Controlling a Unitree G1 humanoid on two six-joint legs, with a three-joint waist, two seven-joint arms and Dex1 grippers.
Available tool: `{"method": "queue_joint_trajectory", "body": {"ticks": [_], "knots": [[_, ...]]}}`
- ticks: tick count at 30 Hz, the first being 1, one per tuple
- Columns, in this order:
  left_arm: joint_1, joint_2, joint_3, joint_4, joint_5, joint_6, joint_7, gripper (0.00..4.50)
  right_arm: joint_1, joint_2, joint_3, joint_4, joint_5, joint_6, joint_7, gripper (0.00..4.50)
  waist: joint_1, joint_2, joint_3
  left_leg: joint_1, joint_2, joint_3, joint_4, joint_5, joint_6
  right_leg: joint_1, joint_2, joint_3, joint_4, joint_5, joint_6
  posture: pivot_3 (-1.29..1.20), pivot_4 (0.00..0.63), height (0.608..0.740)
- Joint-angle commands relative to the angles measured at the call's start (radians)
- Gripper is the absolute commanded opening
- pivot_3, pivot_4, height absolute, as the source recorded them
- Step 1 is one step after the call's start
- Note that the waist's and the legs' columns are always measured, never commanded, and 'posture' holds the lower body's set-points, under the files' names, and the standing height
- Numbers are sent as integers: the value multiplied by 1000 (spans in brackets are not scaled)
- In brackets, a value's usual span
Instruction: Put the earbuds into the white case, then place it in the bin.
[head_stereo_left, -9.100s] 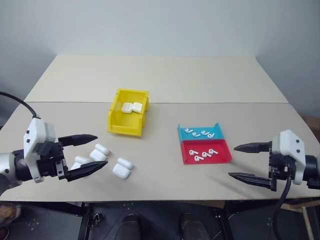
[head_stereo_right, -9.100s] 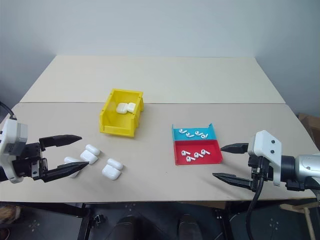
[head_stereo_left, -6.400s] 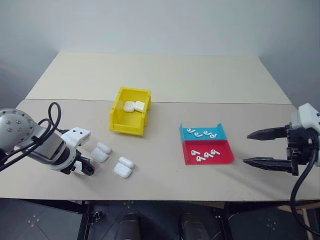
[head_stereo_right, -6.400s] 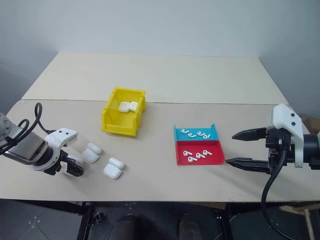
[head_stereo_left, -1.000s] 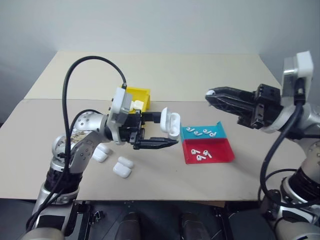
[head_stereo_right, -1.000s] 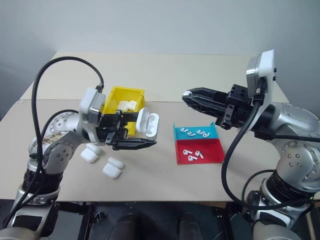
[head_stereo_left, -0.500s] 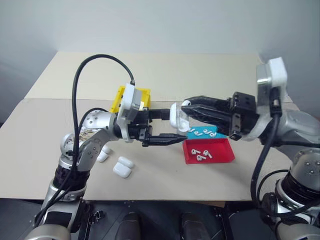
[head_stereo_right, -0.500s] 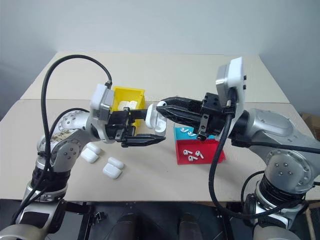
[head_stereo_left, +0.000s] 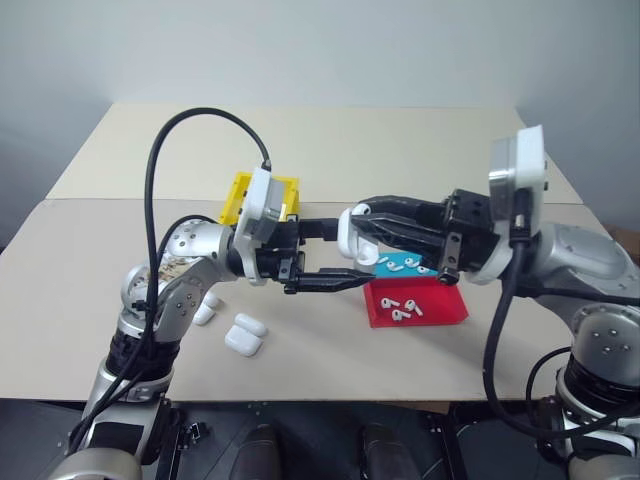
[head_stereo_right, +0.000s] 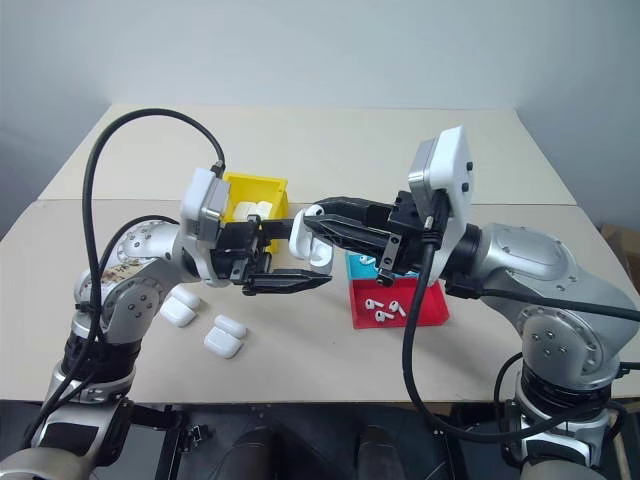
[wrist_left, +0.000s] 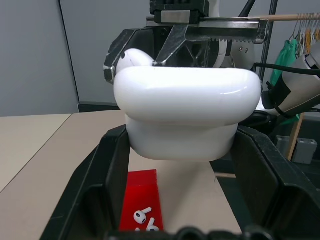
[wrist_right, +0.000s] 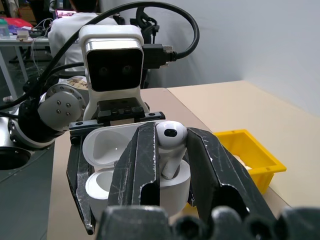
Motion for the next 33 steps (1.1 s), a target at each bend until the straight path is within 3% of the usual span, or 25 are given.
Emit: {"method": "queue_joint_trajectory", "body": {"ticks": [1,8,19,23,26,29,33], "knots": [[-28,-6,14,-22,-8,-19,-5,2773,20,-34,4,-20,2,-41,5,999,0,0,0,0,0,0,0,0,0,0,0,0,0,0,0,0,150,740],[-33,-17,18,-7,3,-23,7,2773,35,-98,-6,-16,38,-71,42,3336,1,0,0,0,0,0,0,0,0,0,0,0,0,0,0,0,150,740],[-25,-34,20,-2,11,-33,16,2773,-74,-173,-78,128,131,-71,34,3336,-1,0,0,0,0,0,0,0,0,0,0,0,-1,0,0,0,150,740],[-19,-16,32,3,21,-43,11,2773,-130,-282,-55,252,29,-103,107,3336,-1,0,0,0,0,0,0,0,0,0,0,0,-1,0,0,0,150,740],[-12,16,51,12,18,-49,-17,2773,-180,-400,74,371,-160,-185,219,3336,-1,0,0,0,0,1,0,0,0,0,0,0,-2,0,0,0,150,740],[-1,50,81,13,-3,-42,-36,2773,-275,-479,302,539,-425,-345,379,3336,-13,0,0,1,0,2,-1,0,0,-1,0,1,-2,0,0,0,150,740],[10,55,94,7,-2,-49,-26,2773,-431,-431,534,800,-686,-583,590,2417,-23,0,0,1,0,3,-1,0,0,-1,0,2,-2,0,0,0,150,740]]}}
